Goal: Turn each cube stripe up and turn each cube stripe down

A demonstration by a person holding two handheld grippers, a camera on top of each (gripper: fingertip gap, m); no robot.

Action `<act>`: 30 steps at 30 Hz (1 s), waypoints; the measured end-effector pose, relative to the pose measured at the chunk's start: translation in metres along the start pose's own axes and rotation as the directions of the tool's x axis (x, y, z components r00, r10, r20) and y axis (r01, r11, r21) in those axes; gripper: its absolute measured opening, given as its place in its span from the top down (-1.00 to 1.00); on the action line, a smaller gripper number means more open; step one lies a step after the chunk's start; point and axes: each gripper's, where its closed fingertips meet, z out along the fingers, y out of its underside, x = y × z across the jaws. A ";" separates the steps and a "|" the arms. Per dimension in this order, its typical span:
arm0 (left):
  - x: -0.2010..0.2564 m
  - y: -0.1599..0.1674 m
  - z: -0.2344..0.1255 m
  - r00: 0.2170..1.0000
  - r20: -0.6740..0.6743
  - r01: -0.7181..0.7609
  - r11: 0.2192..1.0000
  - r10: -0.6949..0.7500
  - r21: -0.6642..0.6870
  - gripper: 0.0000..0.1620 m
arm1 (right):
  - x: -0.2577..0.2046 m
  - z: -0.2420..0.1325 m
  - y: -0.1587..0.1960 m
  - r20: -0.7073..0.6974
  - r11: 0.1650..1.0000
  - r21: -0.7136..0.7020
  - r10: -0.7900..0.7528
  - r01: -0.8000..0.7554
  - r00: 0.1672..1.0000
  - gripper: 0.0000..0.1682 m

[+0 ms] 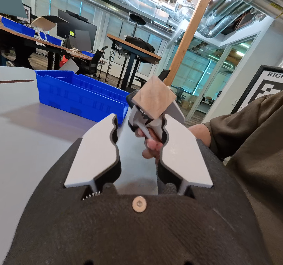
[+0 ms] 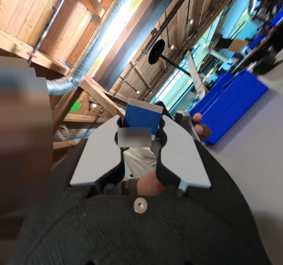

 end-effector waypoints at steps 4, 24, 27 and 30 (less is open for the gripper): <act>-0.006 -0.001 -0.004 1.000 0.010 0.022 1.000 -0.022 0.014 0.32 | -0.032 0.000 -0.028 -0.028 0.947 0.034 -0.319 0.320 0.947 0.44; -0.030 0.016 -0.007 0.991 0.049 0.127 0.992 -0.126 -0.020 0.45 | 0.064 -0.223 -0.210 -0.779 0.666 -0.580 -0.621 0.468 -0.082 0.43; -0.032 0.017 -0.008 0.990 0.053 0.134 0.991 -0.132 -0.022 0.46 | 0.077 -0.231 -0.202 -0.765 0.678 -0.618 -0.635 0.397 -0.106 0.43; -0.033 0.017 -0.009 0.989 0.058 0.138 0.990 -0.137 -0.018 0.47 | 0.090 -0.238 -0.192 -0.765 0.708 -0.628 -0.637 0.321 -0.092 0.42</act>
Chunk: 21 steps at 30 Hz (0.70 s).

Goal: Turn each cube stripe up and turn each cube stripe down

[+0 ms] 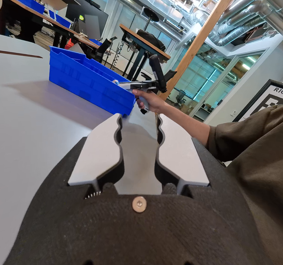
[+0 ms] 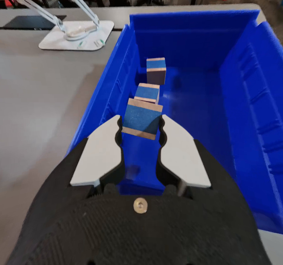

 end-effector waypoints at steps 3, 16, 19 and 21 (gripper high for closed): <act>-0.001 0.002 0.001 1.000 0.000 0.009 1.000 -0.009 -0.005 0.47 | 0.003 0.005 0.009 -0.019 0.999 -0.048 -0.024 0.024 1.000 0.42; 0.001 0.011 0.007 1.000 0.002 -0.007 0.999 0.008 -0.052 0.47 | -0.003 0.017 0.024 -0.013 0.989 -0.138 -0.060 0.057 0.998 0.42; 0.000 0.011 0.007 1.000 0.004 -0.001 0.999 0.002 -0.051 0.47 | -0.006 0.021 0.027 -0.011 0.984 -0.162 -0.078 0.075 0.997 0.42; 0.000 0.011 0.006 1.000 0.005 0.001 0.999 -0.001 -0.048 0.47 | -0.003 0.022 0.031 -0.033 0.978 -0.190 -0.092 0.085 0.995 0.42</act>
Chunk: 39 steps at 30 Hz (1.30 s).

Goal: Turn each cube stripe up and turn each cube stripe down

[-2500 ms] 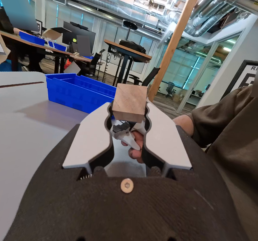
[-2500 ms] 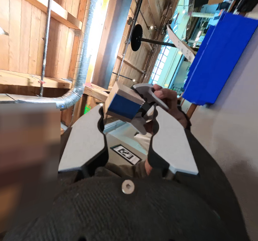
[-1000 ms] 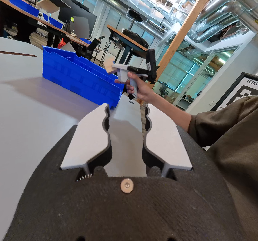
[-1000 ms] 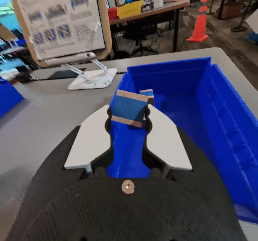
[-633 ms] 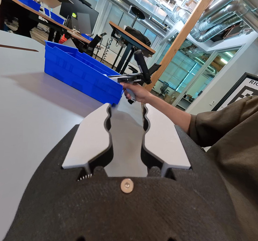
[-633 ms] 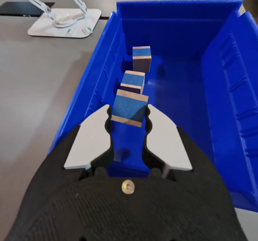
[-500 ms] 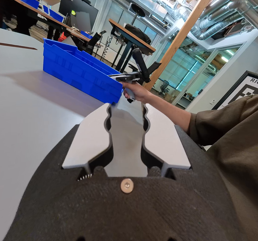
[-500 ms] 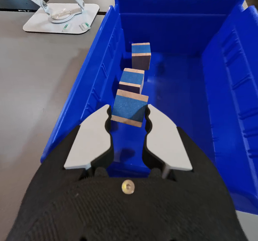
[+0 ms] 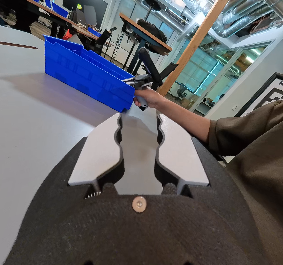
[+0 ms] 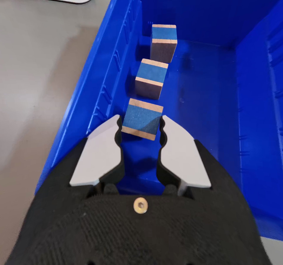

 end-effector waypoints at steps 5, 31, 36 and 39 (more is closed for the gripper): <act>-0.001 -0.001 -0.001 1.000 0.000 0.009 1.000 -0.009 0.006 0.48 | 0.002 -0.002 0.001 -0.018 1.000 0.005 -0.009 0.009 1.000 0.46; -0.007 -0.005 -0.003 0.997 0.002 0.075 0.997 -0.075 0.031 0.48 | 0.030 -0.011 0.007 -0.141 0.996 -0.067 -0.059 0.050 0.988 0.99; -0.010 -0.007 -0.006 0.997 0.018 0.072 0.997 -0.073 0.038 0.49 | 0.039 -0.035 -0.021 -0.110 0.991 0.118 0.076 -0.062 0.991 0.95; -0.015 -0.009 -0.008 0.996 0.031 0.085 0.995 -0.087 0.046 0.49 | 0.037 -0.050 -0.041 -0.082 0.960 0.268 0.103 -0.077 0.991 0.90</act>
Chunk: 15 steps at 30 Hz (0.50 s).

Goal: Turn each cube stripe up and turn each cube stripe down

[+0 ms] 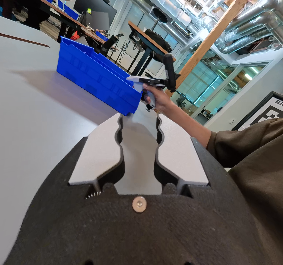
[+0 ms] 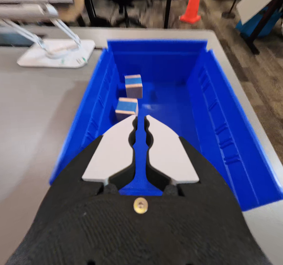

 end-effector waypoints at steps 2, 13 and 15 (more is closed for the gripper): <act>-0.003 -0.004 -0.002 1.000 0.022 -0.009 1.000 0.009 0.008 0.49 | -0.013 -0.011 -0.021 0.040 0.993 0.119 -0.001 -0.003 0.999 0.88; -0.059 -0.160 -0.169 0.702 0.697 -0.408 0.885 0.148 0.223 0.25 | -0.196 -0.068 -0.014 0.459 0.948 0.317 -0.122 -0.034 0.880 0.86; -0.072 -0.184 -0.222 0.594 0.799 -0.446 0.865 0.093 0.230 0.23 | -0.219 -0.067 0.003 0.516 0.964 0.267 -0.136 -0.009 0.846 0.86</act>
